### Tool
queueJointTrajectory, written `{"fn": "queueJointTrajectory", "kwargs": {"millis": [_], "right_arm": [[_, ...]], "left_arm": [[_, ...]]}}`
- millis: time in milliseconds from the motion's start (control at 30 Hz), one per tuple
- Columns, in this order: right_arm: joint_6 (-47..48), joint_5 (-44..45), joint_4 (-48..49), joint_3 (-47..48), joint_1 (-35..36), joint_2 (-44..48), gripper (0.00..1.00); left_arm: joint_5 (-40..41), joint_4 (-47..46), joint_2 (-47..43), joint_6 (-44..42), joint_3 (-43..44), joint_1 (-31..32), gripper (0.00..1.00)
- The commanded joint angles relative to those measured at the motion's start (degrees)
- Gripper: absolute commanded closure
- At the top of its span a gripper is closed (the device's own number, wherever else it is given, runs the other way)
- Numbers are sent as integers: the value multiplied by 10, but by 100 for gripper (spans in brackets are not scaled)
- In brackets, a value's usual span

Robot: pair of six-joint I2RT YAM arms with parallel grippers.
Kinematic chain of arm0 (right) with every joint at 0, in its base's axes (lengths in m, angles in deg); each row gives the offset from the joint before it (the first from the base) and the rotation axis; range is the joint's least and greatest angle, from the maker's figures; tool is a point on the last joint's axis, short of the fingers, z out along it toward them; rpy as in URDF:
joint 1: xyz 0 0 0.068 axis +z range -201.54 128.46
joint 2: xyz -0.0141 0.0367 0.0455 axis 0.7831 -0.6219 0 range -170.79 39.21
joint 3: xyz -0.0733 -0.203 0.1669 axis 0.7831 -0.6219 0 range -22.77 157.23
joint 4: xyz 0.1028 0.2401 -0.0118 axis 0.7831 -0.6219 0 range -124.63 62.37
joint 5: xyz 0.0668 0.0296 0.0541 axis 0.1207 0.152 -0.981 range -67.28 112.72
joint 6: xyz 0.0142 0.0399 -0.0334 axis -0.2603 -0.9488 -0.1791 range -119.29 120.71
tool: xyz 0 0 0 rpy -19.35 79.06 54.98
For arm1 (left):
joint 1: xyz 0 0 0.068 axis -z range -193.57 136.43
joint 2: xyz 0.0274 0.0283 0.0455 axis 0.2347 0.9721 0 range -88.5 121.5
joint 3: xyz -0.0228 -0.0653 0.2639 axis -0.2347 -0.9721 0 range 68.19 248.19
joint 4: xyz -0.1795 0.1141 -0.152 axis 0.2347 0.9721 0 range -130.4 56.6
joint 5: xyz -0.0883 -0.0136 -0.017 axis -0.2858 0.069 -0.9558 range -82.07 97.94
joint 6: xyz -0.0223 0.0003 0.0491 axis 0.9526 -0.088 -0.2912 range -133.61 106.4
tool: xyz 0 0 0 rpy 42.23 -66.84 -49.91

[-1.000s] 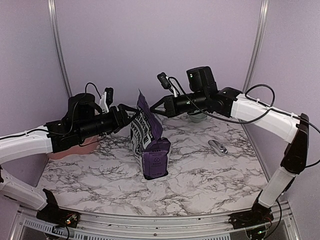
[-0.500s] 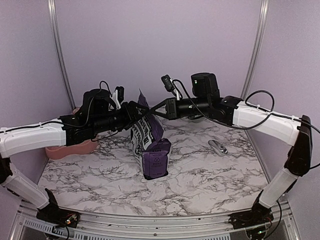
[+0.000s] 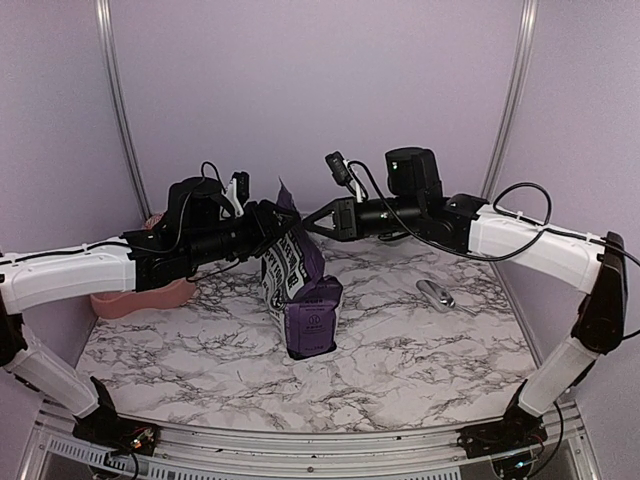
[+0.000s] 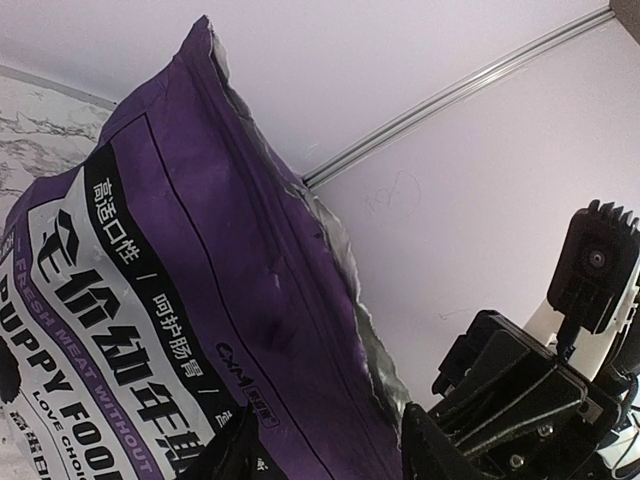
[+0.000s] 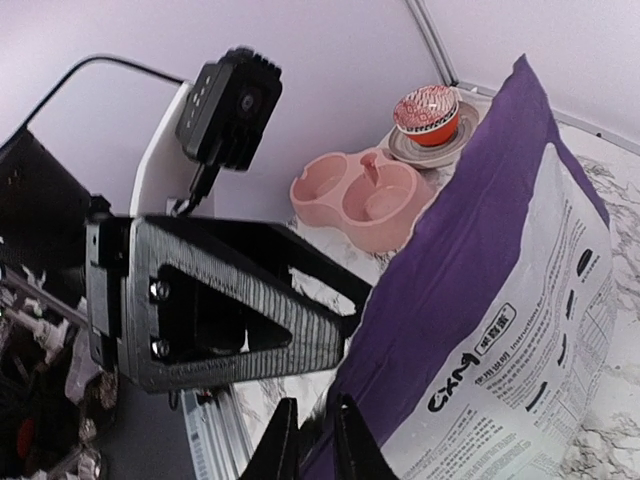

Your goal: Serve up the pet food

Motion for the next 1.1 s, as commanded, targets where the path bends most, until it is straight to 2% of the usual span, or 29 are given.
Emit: {"fn": "queueJointTrajectory", "kwargs": {"millis": [0, 100, 233, 367, 600, 700, 933, 1067], "right_arm": [[33, -8, -73, 18, 2, 21, 80], [60, 10, -116, 36, 3, 22, 69], [79, 25, -147, 41, 2, 31, 67], [81, 20, -148, 30, 3, 38, 76], [73, -4, -126, 15, 3, 37, 99], [67, -15, -109, 6, 2, 40, 100], [27, -75, -27, -36, -11, 49, 100], [14, -86, -4, -49, -19, 53, 100]], "left_arm": [[4, -25, 7, 3, 15, 3, 51], [1, -29, 14, 2, 20, 3, 51], [-4, -31, 21, 1, 29, 3, 50], [-4, -32, 25, -2, 35, 3, 50], [-9, -33, 38, -3, 44, 3, 50], [-10, -33, 40, -3, 45, 3, 54], [-9, -33, 33, -7, 36, 3, 73], [-8, -33, 27, -6, 30, 3, 79]]}}
